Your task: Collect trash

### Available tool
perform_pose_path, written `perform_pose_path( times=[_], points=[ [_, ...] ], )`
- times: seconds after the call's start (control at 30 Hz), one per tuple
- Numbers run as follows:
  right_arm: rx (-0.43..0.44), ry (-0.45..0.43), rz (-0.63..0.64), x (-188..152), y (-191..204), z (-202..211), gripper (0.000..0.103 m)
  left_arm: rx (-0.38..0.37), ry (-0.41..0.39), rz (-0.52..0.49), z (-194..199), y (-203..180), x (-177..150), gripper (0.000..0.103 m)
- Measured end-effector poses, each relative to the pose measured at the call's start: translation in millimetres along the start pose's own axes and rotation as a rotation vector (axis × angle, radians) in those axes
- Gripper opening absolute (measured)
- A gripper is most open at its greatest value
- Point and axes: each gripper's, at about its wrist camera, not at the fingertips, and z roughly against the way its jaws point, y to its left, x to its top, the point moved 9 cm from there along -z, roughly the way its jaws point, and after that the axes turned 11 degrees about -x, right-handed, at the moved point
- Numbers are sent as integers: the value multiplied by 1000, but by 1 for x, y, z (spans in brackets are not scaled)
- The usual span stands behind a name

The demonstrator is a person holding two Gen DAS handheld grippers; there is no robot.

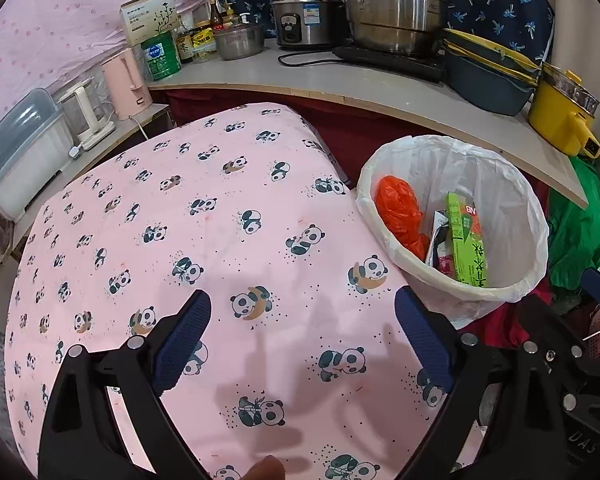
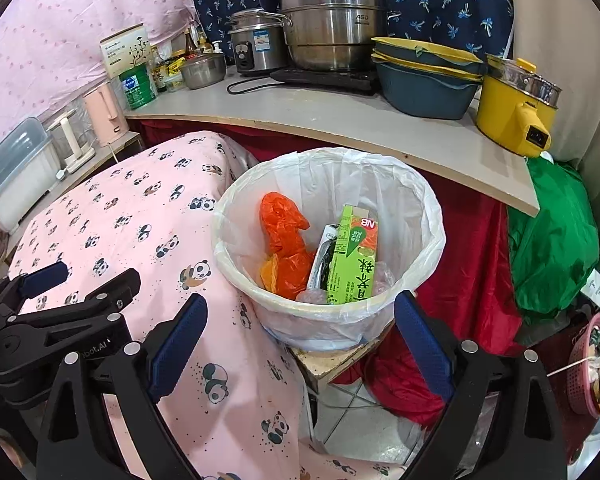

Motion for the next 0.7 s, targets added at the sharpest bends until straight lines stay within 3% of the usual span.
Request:
perform_pose_path(
  times=[0.7],
  points=[
    [-14, -6, 14, -3, -2, -3, 91, 34, -27, 19, 4, 2, 0, 89]
  ],
)
